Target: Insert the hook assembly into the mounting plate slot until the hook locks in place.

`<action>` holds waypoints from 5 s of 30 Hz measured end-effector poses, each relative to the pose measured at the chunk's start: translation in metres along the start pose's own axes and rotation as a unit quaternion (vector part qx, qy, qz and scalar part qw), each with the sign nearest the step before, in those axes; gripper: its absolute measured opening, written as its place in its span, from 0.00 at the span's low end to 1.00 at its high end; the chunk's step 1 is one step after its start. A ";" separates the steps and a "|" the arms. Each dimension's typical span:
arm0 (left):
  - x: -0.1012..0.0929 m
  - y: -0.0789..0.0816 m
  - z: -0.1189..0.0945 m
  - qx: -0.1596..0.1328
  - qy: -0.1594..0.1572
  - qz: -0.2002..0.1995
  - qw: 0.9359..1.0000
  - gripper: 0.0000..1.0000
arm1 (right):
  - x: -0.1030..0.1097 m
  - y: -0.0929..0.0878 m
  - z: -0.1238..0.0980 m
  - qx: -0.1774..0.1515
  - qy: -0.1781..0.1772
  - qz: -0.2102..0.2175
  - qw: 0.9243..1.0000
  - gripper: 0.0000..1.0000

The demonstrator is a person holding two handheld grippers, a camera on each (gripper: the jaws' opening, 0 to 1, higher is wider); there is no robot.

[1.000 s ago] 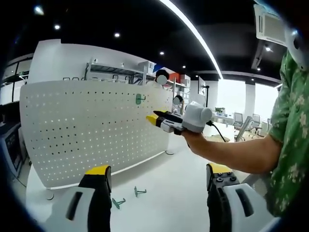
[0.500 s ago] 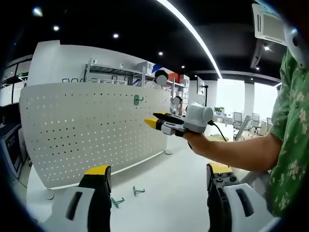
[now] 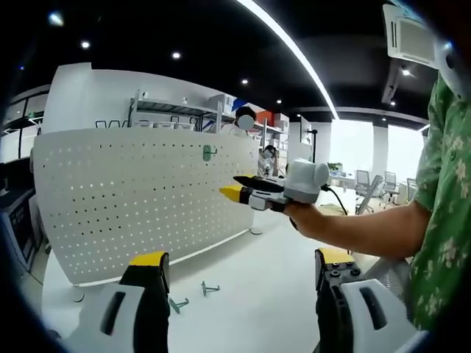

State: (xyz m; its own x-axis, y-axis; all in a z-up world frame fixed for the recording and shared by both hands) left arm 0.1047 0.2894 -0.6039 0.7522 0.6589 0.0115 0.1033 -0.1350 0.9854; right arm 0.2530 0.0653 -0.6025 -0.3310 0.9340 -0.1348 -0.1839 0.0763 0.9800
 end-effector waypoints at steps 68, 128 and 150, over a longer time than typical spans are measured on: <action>0.020 -0.041 0.032 0.074 0.000 0.026 0.997 0.81 | 0.052 -0.022 -0.038 0.065 0.063 0.006 0.996 0.46; 0.055 -0.138 0.157 0.226 -0.021 0.051 0.973 0.58 | 0.035 -0.059 -0.078 0.215 0.079 0.061 0.971 0.48; 0.064 -0.153 0.177 0.253 -0.030 0.059 0.965 0.44 | 0.032 -0.072 -0.081 0.240 0.105 0.070 0.963 0.48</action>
State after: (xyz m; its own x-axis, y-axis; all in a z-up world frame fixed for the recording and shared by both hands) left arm 0.2525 0.2213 -0.7841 0.8129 0.5747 0.0947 0.3071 -0.5611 0.7687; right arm 0.1810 0.0611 -0.6891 -0.5107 0.8594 0.0264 0.3076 0.1539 0.9390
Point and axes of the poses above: the point that each gripper's makers call its tool centre point, and the gripper's own axes: z roughly forward along the fingers, x roughly to its left, y roughly out of its top, the point moved 6 cm from there along -z, roughly backward along the fingers, and after that the axes turned 5 degrees about z, right-handed, at the moved point
